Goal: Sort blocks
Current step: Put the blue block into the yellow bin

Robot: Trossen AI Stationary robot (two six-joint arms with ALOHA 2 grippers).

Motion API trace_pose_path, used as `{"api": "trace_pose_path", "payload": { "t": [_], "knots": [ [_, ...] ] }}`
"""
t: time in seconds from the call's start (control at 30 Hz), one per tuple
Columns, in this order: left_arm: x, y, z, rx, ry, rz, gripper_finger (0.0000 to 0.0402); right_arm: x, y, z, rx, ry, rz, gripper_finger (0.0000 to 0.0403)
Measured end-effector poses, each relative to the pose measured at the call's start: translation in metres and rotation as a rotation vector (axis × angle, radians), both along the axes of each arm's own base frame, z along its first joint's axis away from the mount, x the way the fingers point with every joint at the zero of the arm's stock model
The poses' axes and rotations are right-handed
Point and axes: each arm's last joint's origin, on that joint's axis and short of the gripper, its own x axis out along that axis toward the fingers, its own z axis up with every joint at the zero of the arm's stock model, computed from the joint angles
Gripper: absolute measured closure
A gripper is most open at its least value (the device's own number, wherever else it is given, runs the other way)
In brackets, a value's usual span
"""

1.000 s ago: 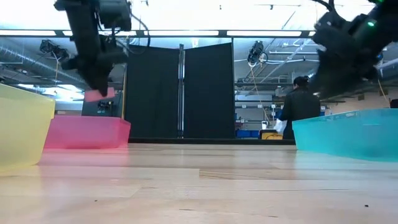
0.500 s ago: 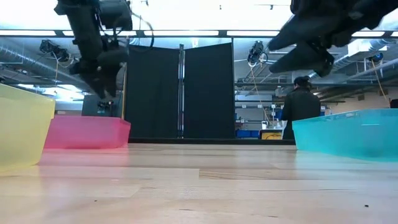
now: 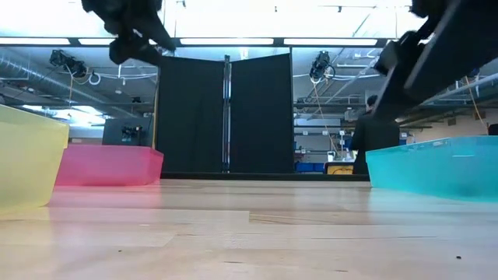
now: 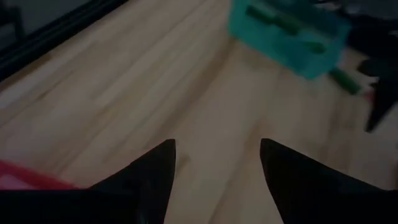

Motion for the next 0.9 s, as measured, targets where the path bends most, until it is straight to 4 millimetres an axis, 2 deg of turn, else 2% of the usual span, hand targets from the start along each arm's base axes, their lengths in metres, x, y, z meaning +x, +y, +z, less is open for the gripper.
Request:
{"api": "trace_pose_path", "payload": {
  "t": [0.1,0.23,0.43,0.53,0.77,0.9],
  "knots": [
    [0.001,-0.017,0.000,0.010,-0.017,-0.038,0.0161,0.002,0.014,0.010,-0.017,0.089,0.020,0.0150],
    [0.001,-0.038,-0.001,0.016,-0.070,-0.078,0.0161,-0.009,0.028,0.019,-0.046,0.235,-0.014,0.0149],
    [-0.002,-0.070,-0.006,-0.003,-0.206,-0.165,0.0161,-0.050,0.037,0.017,-0.054,0.441,-0.228,0.0152],
    [-0.006,-0.082,-0.011,-0.007,-0.255,-0.195,0.0161,-0.061,0.051,0.018,-0.005,0.413,-0.254,0.0153],
    [-0.011,-0.098,-0.021,-0.022,-0.356,-0.207,0.0161,-0.039,0.075,0.023,0.143,0.126,-0.169,0.0158],
    [-0.014,-0.102,-0.026,-0.034,-0.390,-0.208,0.0161,-0.024,0.083,0.009,0.114,0.079,-0.091,0.0162]
  ]
}}
